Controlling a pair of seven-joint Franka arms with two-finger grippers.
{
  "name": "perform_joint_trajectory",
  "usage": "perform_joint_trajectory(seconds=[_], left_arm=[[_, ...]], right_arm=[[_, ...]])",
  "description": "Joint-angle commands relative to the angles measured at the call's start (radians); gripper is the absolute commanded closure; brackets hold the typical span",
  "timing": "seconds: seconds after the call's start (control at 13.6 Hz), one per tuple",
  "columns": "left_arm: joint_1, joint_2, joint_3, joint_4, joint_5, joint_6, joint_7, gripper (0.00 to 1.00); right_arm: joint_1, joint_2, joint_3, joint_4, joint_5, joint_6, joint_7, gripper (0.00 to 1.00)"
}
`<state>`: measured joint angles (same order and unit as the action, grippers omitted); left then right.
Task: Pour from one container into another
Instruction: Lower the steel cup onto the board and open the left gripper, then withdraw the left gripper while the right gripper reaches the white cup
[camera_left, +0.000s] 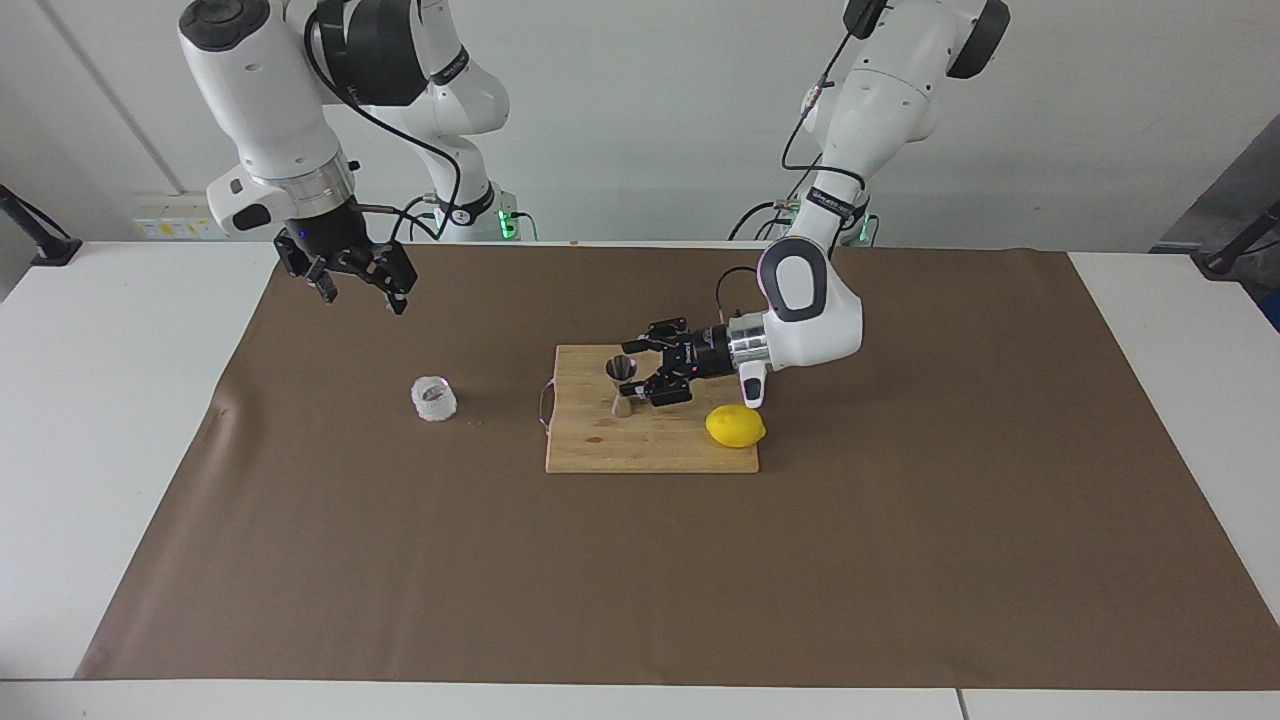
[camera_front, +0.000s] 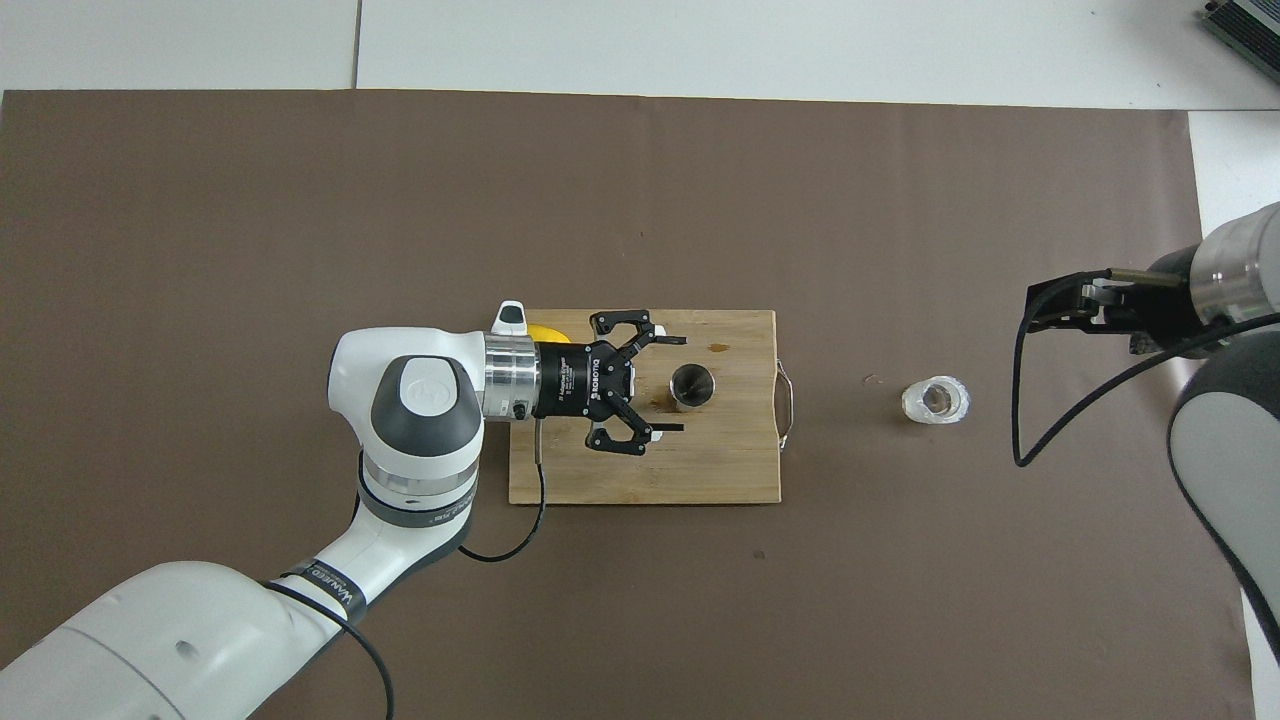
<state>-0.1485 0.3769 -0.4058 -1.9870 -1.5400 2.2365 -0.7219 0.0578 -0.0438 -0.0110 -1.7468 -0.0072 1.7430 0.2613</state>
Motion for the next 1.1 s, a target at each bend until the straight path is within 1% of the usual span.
perform_joint_trajectory(seconds=[0.0,0.15,0.29,0.37,0.51,0.74,0.81,0.96,1.03], left_arm=[[0.052,-0.010,0.010,0.036,0.108,-0.070,0.001,0.00],[0.098,-0.007,0.010,0.074,0.216,-0.113,0.004,0.00],[0.136,-0.015,0.010,0.100,0.363,-0.121,0.004,0.00],[0.153,-0.026,0.010,0.103,0.432,-0.118,0.004,0.00],[0.167,-0.070,0.010,0.103,0.552,-0.101,0.004,0.00],[0.187,-0.136,0.031,0.097,0.677,-0.081,0.004,0.00],[0.205,-0.147,0.038,0.097,0.711,-0.080,0.007,0.00],[0.215,-0.186,0.039,0.099,0.748,-0.081,0.010,0.00],[0.216,-0.200,0.039,0.100,0.805,-0.081,0.013,0.00]], right_arm=[[-0.010,0.001,0.005,0.012,0.023,-0.017,-0.027,0.00],[-0.010,0.001,0.005,0.012,0.023,-0.017,-0.025,0.00],[-0.010,0.001,0.005,0.012,0.023,-0.017,-0.027,0.00],[-0.010,0.001,0.005,0.012,0.023,-0.017,-0.027,0.00],[-0.010,0.001,0.005,0.012,0.023,-0.017,-0.027,0.00],[-0.010,0.001,0.005,0.012,0.023,-0.017,-0.027,0.00],[-0.010,0.001,0.005,0.012,0.023,-0.017,-0.025,0.00],[-0.010,0.001,0.005,0.012,0.023,-0.017,-0.027,0.00],[-0.010,0.001,0.005,0.012,0.023,-0.017,-0.027,0.00]])
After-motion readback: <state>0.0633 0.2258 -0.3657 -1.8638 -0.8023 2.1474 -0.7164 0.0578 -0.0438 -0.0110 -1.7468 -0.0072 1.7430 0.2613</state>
